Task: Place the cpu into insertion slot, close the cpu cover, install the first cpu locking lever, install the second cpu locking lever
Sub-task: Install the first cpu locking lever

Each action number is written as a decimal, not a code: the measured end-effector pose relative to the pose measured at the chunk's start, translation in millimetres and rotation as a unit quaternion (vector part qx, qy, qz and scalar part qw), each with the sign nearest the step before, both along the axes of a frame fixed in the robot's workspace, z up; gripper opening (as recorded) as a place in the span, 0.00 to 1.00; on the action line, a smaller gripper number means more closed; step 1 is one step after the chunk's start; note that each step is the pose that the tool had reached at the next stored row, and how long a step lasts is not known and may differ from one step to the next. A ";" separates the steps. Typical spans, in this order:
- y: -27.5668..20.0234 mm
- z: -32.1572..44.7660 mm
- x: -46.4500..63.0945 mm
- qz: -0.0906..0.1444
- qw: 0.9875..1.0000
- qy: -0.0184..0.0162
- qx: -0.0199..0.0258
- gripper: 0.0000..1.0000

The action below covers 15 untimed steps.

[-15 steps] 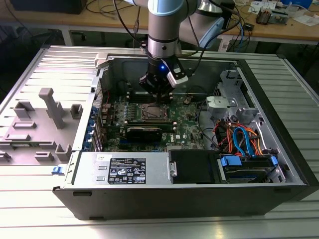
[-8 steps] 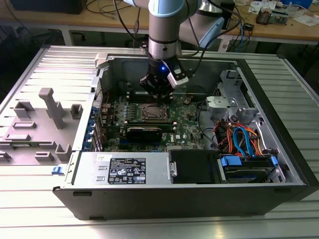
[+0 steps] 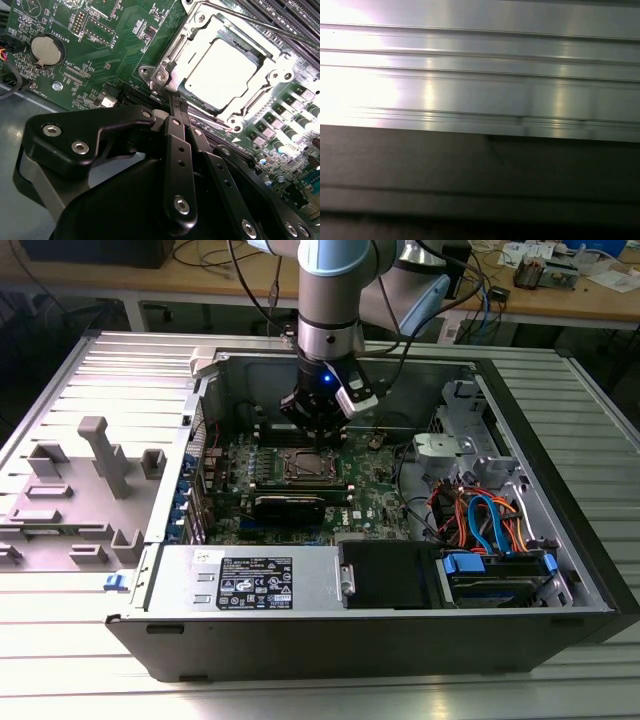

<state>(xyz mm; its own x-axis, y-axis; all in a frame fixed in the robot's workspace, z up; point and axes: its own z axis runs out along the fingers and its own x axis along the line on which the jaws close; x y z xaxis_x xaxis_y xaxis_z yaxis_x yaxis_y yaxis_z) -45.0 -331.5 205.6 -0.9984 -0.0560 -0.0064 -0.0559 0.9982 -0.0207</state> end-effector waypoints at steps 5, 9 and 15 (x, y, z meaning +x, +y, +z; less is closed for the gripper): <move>0.1 0.5 0.0 0.000 1.000 0.000 0.000 0.11; 0.1 1.4 0.0 0.000 1.000 0.000 0.000 0.11; -0.1 1.3 0.4 0.000 1.000 0.000 0.000 0.11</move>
